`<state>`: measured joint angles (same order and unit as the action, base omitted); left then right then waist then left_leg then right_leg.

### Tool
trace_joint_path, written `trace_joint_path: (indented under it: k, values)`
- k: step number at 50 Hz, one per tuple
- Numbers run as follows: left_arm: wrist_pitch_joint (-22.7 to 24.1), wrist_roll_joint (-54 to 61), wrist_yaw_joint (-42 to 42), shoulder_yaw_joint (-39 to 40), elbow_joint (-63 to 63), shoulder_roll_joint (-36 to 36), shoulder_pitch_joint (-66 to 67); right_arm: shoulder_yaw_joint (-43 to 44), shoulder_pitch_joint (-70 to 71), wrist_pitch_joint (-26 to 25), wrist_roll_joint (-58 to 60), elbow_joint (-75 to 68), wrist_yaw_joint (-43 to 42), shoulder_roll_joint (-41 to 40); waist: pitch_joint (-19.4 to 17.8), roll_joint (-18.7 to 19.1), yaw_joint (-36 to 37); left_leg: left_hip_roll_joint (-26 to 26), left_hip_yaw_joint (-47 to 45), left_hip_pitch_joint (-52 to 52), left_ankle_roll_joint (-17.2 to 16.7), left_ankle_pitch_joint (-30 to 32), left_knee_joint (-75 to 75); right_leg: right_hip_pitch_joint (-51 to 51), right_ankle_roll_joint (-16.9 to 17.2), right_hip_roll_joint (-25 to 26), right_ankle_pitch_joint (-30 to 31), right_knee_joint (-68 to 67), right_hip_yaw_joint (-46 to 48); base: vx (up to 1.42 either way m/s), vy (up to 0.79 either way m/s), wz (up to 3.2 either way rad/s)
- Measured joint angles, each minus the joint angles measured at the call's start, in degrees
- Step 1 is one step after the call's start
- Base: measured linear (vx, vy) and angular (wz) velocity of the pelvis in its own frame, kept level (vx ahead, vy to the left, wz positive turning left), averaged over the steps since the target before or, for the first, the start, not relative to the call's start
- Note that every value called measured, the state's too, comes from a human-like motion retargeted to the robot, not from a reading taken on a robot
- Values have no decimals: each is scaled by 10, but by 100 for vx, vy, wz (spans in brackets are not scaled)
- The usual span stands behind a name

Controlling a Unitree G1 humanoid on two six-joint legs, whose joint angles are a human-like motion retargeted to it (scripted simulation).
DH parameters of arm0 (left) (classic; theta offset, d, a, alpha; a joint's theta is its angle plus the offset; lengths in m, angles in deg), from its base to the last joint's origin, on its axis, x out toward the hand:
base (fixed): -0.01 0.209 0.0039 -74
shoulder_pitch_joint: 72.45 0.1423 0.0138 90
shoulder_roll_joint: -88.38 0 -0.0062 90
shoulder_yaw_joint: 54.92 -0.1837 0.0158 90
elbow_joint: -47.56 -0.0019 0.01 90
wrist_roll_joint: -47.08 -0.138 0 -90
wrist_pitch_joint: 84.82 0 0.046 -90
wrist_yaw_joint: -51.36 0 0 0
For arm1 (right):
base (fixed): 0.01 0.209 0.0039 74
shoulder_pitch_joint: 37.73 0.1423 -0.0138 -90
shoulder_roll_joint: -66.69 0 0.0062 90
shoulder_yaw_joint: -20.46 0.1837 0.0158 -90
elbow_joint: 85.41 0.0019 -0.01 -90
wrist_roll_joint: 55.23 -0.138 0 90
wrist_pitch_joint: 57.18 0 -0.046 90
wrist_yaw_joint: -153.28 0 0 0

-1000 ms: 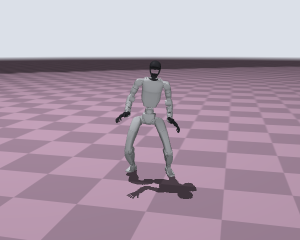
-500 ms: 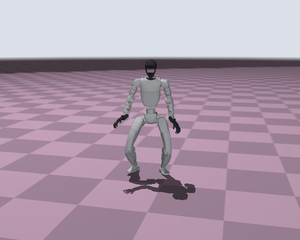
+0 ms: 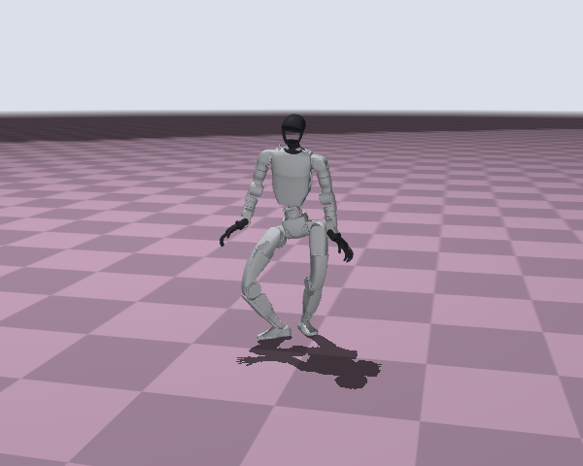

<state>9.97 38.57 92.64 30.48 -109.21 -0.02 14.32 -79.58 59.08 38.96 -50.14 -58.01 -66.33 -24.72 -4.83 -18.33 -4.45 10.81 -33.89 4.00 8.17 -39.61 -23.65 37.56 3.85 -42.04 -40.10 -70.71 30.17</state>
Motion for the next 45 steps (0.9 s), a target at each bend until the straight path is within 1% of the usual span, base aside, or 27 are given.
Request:
trace_joint_path:
  k: [3, 5, 6, 8, 10, 12, 13, 15, 17, 20, 23, 26, 28, 29, 30, 31, 33, 35, 38, 40, 42, 45]
  values:
    - [2, 2, 0, 11, 2, 4, 3, 7, 4, 2, -4, 1, -9, 6, 5, -6, 6, 4, -13, -12, 5, -15, -9, -10, -9, 1, -10, 5, 21, 19, -2, -68]
    - [4, 4, -1, 18, 5, 6, 6, 10, 7, 2, -5, -2, -13, 9, 6, -6, 11, -3, -19, -19, 8, -29, -31, -22, -20, 10, -27, 8, 21, 18, -5, -73]
    - [6, 6, -5, 23, 9, 7, 8, 9, 12, 3, -6, -6, -15, 11, -2, 6, 20, -24, -23, -22, 11, -39, -56, -44, -32, 41, -36, 26, 28, 16, -8, -95]
    - [10, 11, -11, 29, 18, 8, 13, 8, 18, 1, -7, -16, -16, 15, -13, 30, 35, -84, -35, -13, 8, -61, -150, -80, -49, 89, -46, 51, 35, 14, -11, -100]
    - [14, 15, -17, 31, 29, 10, 18, 4, 22, -4, -8, -23, -15, 16, -21, 73, 54, -188, -24, 27, -5, -76, -320, -112, -68, 159, -52, 71, 47, 15, -12, -116]
    - [17, 19, -24, 30, 46, 10, 22, -4, 26, -11, -8, -27, -15, 19, -28, 137, 87, -299, 34, 76, -24, -70, -492, -146, -92, 264, -54, 104, 57, 20, -10, -157]
    - [19, 19, -26, 27, 55, 8, 24, -8, 27, -14, -8, -27, -17, 21, -33, 158, 102, -331, 64, 96, -27, -61, -552, -158, -100, 301, -55, 115, 52, 22, -7, -159]
    - [19, 17, -30, 20, 75, 1, 27, -15, 32, -22, -5, -27, -22, 27, -42, 199, 136, -377, 133, 139, -34, -46, -640, -186, -113, 375, -49, 146, 34, 22, -4, -163]
    - [19, 13, -30, 9, 92, -9, 29, -23, 36, -25, -2, -24, -24, 32, -51, 219, 168, -374, 191, 176, -33, -55, -671, -204, -115, 415, -43, 161, -2, 23, 5, -165]
    - [18, 4, -28, -12, 110, -23, 34, -35, 44, -28, 3, -15, -22, 37, -62, 228, 208, -331, 264, 225, -29, -81, -647, -220, -109, 445, -38, 170, -68, 26, 14, -164]
    - [13, -7, -25, -34, 112, -34, 41, -48, 53, -29, 10, -5, -15, 35, -70, 211, 232, -247, 343, 263, -31, -81, -567, -213, -97, 442, -41, 154, -141, 24, 19, -160]
    - [6, -18, -28, -54, 100, -39, 48, -61, 66, -31, 16, 1, -7, 27, -71, 193, 243, -160, 429, 277, -45, -68, -501, -188, -88, 440, -47, 122, -214, 18, 22, -167]
    - [2, -24, -31, -65, 89, -42, 50, -67, 77, -32, 18, 4, -1, 21, -70, 185, 242, -120, 467, 275, -55, -58, -482, -165, -83, 442, -52, 94, -259, 11, 25, -167]
    - [0, -26, -33, -71, 83, -43, 49, -69, 82, -33, 19, 6, 3, 19, -69, 182, 238, -109, 472, 273, -56, -57, -479, -152, -80, 443, -56, 79, -278, 6, 27, -154]
    - [-2, -27, -35, -76, 78, -43, 48, -71, 88, -34, 19, 7, 7, 17, -68, 179, 234, -101, 471, 272, -56, -58, -478, -139, -76, 443, -59, 64, -297, 3, 28, -129]
    - [-2, -28, -36, -81, 71, -43, 45, -72, 93, -33, 17, 9, 11, 15, -67, 173, 223, -94, 455, 275, -49, -64, -475, -123, -69, 436, -63, 46, -314, 0, 29, -105]
    - [-4, -26, -40, -87, 60, -39, 35, -74, 101, -32, 11, 13, 21, 12, -67, 155, 195, -80, 415, 281, -34, -69, -465, -90, -48, 420, -63, 9, -347, 0, 29, -70]
    - [-3, -23, -43, -87, 53, -29, 22, -78, 106, -27, 1, 17, 31, 7, -65, 139, 170, -74, 371, 288, -25, -69, -449, -50, -34, 405, -71, -25, -359, -1, 26, -73]
    - [-1, -10, -41, -77, 49, -4, 3, -85, 103, -17, -15, 24, 47, 2, -58, 118, 147, -68, 314, 291, -18, -66, -417, -9, -39, 346, -78, -80, -311, 0, 22, -80]
    - [0, -2, -37, -68, 51, 12, -7, -88, 96, -9, -24, 28, 55, 0, -53, 105, 136, -58, 286, 290, -15, -63, -397, -2, -38, 325, -83, -108, -284, -1, 19, -47]
    - [2, 2, -30, -61, 57, 25, -15, -87, 87, -1, -30, 30, 60, -2, -50, 92, 131, -45, 266, 290, -13, -59, -381, -12, -31, 323, -88, -116, -267, -1, 17, -20]
    - [5, 1, -19, -56, 73, 31, -24, -85, 76, 7, -30, 32, 59, 0, -47, 87, 137, -39, 250, 300, -12, -57, -376, -42, -24, 345, -96, -82, -255, -3, 16, -12]
